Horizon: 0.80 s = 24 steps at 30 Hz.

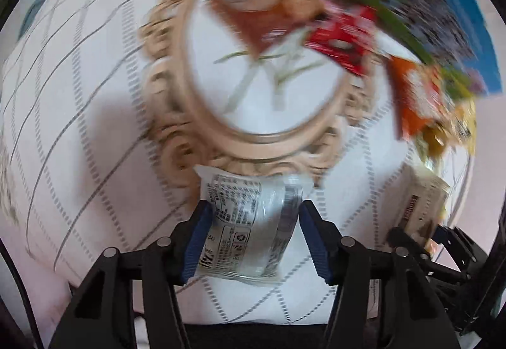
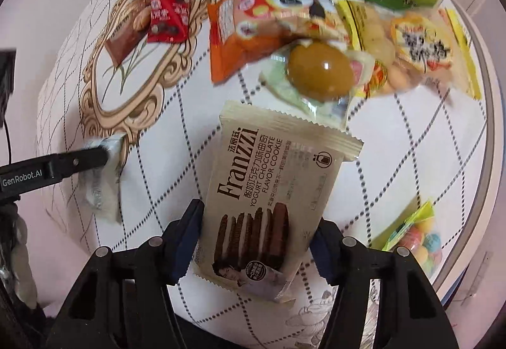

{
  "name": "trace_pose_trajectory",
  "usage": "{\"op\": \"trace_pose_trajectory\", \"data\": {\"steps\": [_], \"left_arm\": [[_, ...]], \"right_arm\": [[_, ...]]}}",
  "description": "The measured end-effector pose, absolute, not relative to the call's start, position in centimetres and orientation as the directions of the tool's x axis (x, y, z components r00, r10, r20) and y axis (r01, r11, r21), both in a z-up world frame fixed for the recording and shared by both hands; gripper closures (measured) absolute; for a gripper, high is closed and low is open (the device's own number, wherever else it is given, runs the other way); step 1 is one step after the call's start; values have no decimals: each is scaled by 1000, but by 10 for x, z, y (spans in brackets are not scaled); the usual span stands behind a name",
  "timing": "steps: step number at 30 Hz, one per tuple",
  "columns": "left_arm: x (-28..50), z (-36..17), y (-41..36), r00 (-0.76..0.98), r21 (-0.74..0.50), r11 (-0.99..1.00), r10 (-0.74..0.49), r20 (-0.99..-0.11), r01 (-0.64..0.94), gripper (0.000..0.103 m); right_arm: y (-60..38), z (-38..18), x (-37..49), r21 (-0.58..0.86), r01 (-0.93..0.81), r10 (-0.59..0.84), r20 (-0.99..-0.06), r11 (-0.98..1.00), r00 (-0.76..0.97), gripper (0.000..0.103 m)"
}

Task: Organize snacks
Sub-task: 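Grasp the white packet with left tool while right tool grasps Franzzi cookie pack, then carry the white packet toward the box with left tool while right carries Franzzi pack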

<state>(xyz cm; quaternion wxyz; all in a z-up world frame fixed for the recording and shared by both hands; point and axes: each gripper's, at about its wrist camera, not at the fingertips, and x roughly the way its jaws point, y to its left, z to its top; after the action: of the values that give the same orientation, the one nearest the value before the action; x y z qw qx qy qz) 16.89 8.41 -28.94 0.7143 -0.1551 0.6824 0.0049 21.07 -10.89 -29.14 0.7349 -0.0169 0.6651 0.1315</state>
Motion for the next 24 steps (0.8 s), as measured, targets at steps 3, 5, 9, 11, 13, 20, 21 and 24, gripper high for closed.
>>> {"op": "trace_pose_trajectory", "data": {"steps": [3, 5, 9, 11, 13, 20, 21, 24], "left_arm": [[176, -292, 73, 47, -194, 964, -189, -981, -180, 47], [179, -302, 63, 18, -185, 967, -185, -983, -178, 42], [184, -331, 61, -69, -221, 958, -236, -969, -182, 42], [181, -333, 62, -80, -233, 959, -248, -965, -160, 42], [184, -338, 50, -101, -234, 965, -247, -964, -122, 41], [158, -298, 36, -56, -327, 943, -331, -942, -67, 41], [157, -292, 33, -66, -325, 945, -326, -943, -26, 41], [144, -295, 13, -133, -265, 958, -249, -959, 115, 33]], "right_arm": [[-119, -290, 210, 167, -174, 182, -981, 970, 72, 36], [-128, -284, 211, 176, -152, 189, -979, 973, 76, 34], [-134, -286, 218, 204, -94, 209, -976, 975, 54, 33], [-135, -287, 218, 205, -82, 210, -976, 975, 54, 33], [-132, -288, 217, 203, -74, 207, -977, 976, 52, 33], [-129, -291, 217, 221, -55, 223, -974, 974, 37, 31], [-128, -293, 217, 224, -54, 226, -973, 973, 34, 28], [-125, -295, 215, 219, -62, 221, -975, 974, 27, 26]]}}
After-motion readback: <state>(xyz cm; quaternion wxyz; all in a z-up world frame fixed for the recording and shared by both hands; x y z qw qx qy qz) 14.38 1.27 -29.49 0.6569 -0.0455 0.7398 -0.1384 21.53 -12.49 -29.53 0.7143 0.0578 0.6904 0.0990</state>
